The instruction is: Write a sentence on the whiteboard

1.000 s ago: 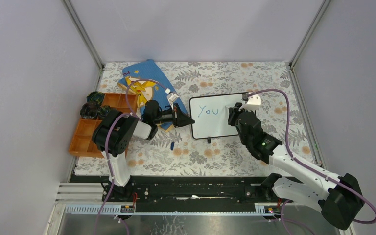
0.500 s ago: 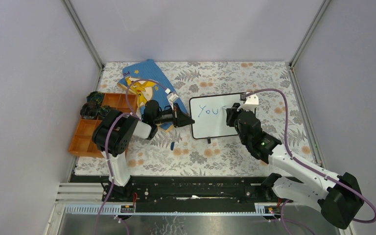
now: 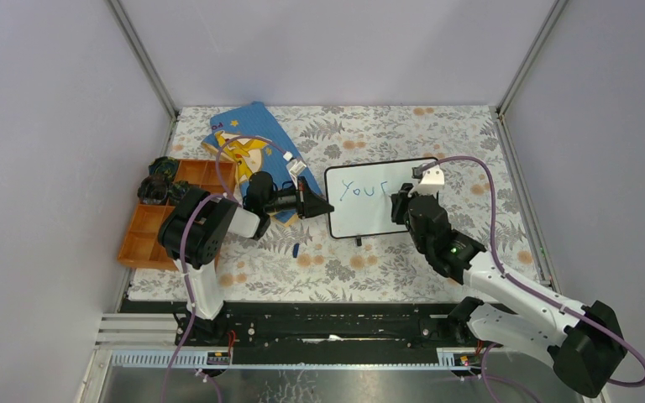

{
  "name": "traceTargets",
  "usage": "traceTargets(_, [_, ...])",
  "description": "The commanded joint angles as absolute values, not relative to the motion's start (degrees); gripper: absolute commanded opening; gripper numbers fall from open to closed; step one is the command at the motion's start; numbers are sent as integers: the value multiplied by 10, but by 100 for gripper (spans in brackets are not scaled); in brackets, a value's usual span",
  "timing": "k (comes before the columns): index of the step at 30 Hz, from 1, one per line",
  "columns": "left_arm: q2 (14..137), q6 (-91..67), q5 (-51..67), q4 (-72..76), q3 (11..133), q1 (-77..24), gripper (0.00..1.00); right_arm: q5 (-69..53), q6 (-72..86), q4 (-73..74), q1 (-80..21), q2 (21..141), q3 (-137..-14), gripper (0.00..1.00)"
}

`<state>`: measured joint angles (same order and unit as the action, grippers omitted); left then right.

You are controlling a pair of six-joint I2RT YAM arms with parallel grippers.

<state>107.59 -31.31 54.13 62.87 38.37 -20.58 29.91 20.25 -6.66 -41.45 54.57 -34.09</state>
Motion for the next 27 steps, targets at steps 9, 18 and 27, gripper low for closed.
traceTargets(9, [1073,-288,533,581,382,-210,0,366,209,-39,-410,510,-342,0])
traceTargets(18, [1072,-286,533,578,382,-211,0,363,206,-45,-408,480,-329,0])
traceTargets(27, [1072,-279,531,570,382,-214,0,360,223,-69,-398,491,-340,0])
